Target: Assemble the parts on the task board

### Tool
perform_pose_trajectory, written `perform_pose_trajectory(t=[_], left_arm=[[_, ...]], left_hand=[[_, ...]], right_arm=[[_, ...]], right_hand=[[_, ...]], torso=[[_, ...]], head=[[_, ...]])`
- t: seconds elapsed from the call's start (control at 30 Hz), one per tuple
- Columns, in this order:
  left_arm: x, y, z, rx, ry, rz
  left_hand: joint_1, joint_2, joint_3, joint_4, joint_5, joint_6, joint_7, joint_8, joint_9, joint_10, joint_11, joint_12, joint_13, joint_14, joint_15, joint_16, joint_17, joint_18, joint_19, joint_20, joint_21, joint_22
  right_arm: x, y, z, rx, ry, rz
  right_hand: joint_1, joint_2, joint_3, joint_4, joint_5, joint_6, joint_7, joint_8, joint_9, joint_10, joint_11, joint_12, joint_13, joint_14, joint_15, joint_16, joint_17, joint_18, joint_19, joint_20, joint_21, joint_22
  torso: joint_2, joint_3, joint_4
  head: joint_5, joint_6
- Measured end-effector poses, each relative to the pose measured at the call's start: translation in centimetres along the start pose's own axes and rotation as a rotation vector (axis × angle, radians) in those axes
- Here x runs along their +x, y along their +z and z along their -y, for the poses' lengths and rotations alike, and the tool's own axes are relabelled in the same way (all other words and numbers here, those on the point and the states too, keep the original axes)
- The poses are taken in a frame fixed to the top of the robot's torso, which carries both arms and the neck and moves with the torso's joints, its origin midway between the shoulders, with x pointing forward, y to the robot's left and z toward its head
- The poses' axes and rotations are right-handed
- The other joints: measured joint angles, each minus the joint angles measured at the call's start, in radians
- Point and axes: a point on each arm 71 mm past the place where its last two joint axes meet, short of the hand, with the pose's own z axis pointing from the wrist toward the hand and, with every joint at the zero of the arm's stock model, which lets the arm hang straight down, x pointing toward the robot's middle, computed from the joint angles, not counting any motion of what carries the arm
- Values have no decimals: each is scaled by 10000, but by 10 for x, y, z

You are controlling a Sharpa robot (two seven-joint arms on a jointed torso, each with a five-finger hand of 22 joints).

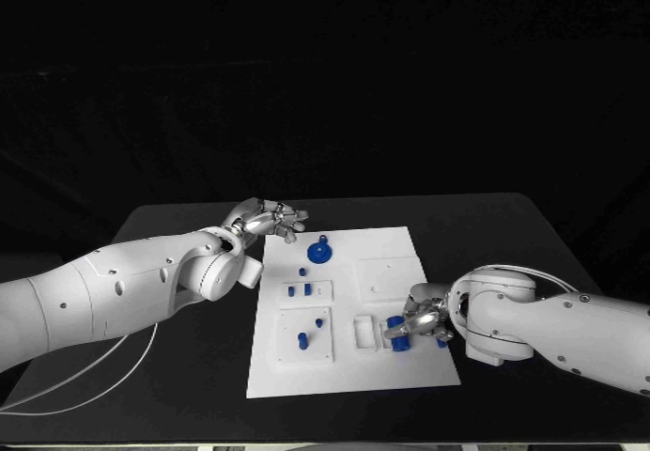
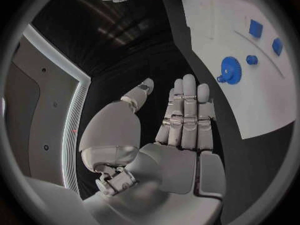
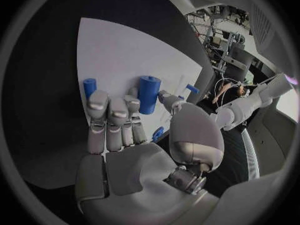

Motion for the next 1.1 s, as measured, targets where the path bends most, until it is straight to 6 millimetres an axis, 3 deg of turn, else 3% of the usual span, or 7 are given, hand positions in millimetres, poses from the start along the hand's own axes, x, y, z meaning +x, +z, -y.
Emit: perform_pose_trajectory(t=[0.3,0.57,0.67,0.73,0.8,0.83,1.1], left_arm=[[0,0,0,-22,-3,-4],[0,0,0,-43,-2,-1],[-1,0,-1,-51,-2,1],[-1,0,-1,-58,1,8],[-1,0,-1,-62,1,8],[-1,0,-1,-63,1,7],[-1,0,-1,-70,-1,4]], left_hand=[[1,0,0,0,0,0,0,0,0,0,0,0,0,-1,0,0,21,-9,0,0,0,-1],[1,0,0,0,0,0,0,0,1,0,0,0,1,-1,-1,0,32,-30,0,0,0,8],[1,0,0,0,0,0,0,0,-7,0,0,0,1,-3,-2,0,42,-67,0,0,0,8],[1,0,0,0,0,0,0,0,-7,0,0,0,1,-6,-5,0,42,-68,0,0,0,7],[1,0,0,0,0,0,0,0,-7,0,0,0,1,3,4,0,45,-69,0,0,0,10],[1,1,0,0,0,0,0,0,-8,0,0,0,1,26,28,0,50,-70,0,0,0,17],[1,1,1,-1,0,0,0,0,-7,0,0,0,1,27,28,0,59,-74,0,0,-39,16]], right_arm=[[0,0,1,-39,80,65],[1,-1,4,-92,448,122],[2,-2,7,-93,763,101],[1,-4,9,-79,993,66],[-1,-6,9,-92,1192,42],[-3,-7,9,-99,1259,57],[-7,-12,5,-189,1564,100]], right_hand=[[457,90,946,-316,-44,71,-8,17,-36,41,-30,-11,-19,33,-31,0,14,-1,-60,68,80,0],[376,173,1104,-225,15,475,-105,-26,-149,155,-95,-11,-56,79,-36,-41,27,39,-38,265,201,-1],[266,283,1104,-225,18,493,-118,-81,-488,206,-87,-11,-62,99,-52,-41,29,93,-52,280,213,0],[184,365,1104,-225,18,558,-156,-102,-1193,221,-101,-11,-73,122,-69,-41,29,108,-18,315,213,0],[137,412,1553,-690,19,560,-155,-135,-2681,221,-101,-11,-73,134,-58,-41,40,107,-19,316,221,-1],[115,433,1615,-785,19,586,-180,-192,-3097,246,-126,-11,-73,133,-58,-41,40,108,-21,317,252,0],[34,511,1814,-1063,85,613,-206,-187,-3127,291,-100,-11,-84,131,-54,-41,39,108,-36,332,252,-1]], torso=[[2,-1,-6],[10,-1,-5],[14,-1,-6],[15,-1,-6],[16,-1,-6],[16,-1,-5],[26,1,-2]], head=[[23,-25],[28,-28],[28,-22],[28,-14],[35,-12],[37,-12],[61,-15]])
